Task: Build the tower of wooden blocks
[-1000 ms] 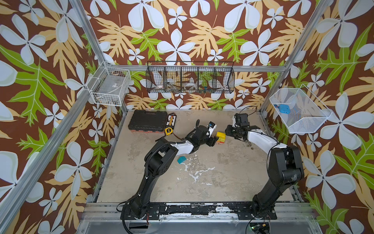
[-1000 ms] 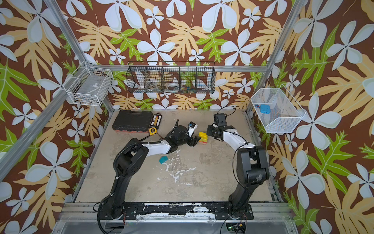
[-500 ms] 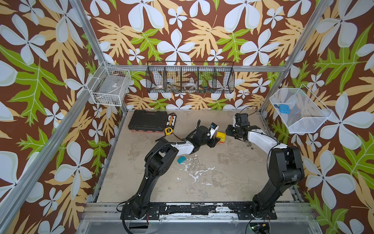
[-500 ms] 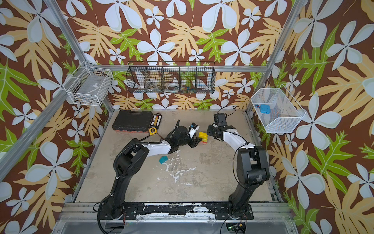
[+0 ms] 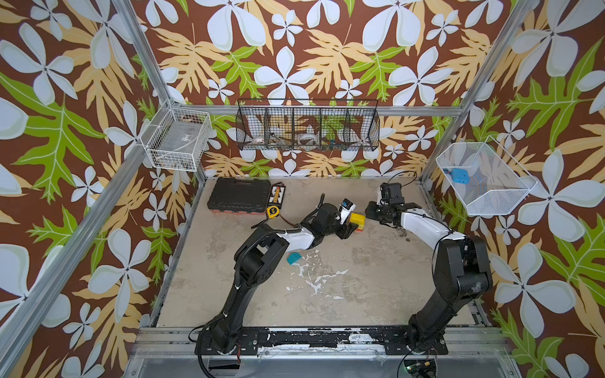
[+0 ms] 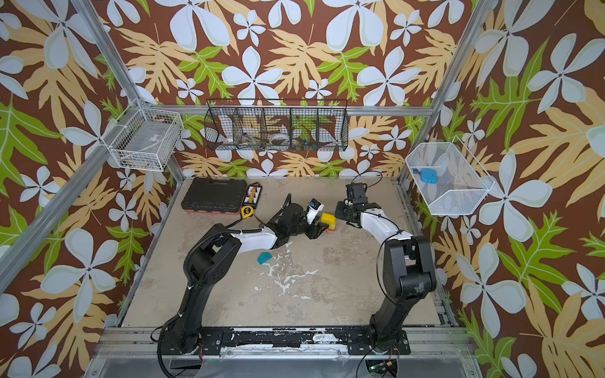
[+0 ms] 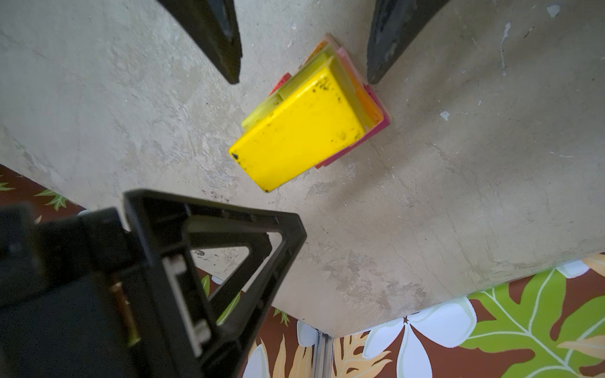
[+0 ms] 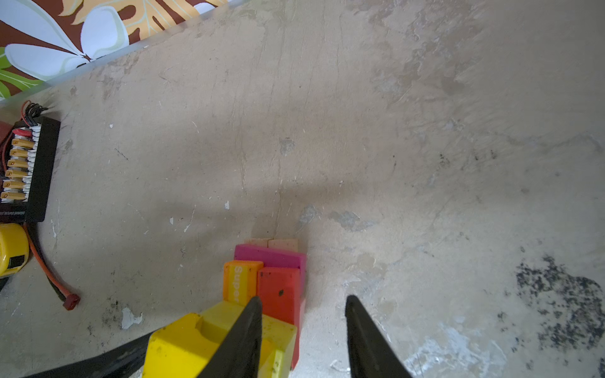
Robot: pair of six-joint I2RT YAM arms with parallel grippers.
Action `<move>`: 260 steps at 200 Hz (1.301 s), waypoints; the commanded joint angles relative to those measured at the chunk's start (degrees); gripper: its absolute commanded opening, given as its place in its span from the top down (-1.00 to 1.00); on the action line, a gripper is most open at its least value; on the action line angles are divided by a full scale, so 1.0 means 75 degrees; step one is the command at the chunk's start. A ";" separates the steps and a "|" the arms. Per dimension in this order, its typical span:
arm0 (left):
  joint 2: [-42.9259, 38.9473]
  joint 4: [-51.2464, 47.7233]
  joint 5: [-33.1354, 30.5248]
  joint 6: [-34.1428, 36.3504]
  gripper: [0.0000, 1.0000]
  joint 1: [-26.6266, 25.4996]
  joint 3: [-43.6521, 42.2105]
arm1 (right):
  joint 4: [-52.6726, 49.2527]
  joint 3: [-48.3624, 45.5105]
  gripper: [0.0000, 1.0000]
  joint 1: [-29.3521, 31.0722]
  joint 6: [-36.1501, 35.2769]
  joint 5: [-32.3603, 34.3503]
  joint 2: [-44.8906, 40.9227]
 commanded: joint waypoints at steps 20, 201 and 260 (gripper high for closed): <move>0.0041 0.0109 0.0179 0.0035 -0.24 -0.0057 0.0080 | -0.0060 0.0034 0.14 0.0005 -0.0007 0.0013 -0.0031; -0.2686 0.0532 -0.1574 -0.0024 -0.53 -0.0096 -0.2675 | -0.0171 -0.0350 -0.35 0.0023 0.0226 0.0570 -0.2153; -0.5256 0.1512 -0.3122 -0.0751 -0.61 -0.0033 -0.6875 | 0.0482 -0.1689 -0.44 0.0095 0.0380 0.0092 -0.3578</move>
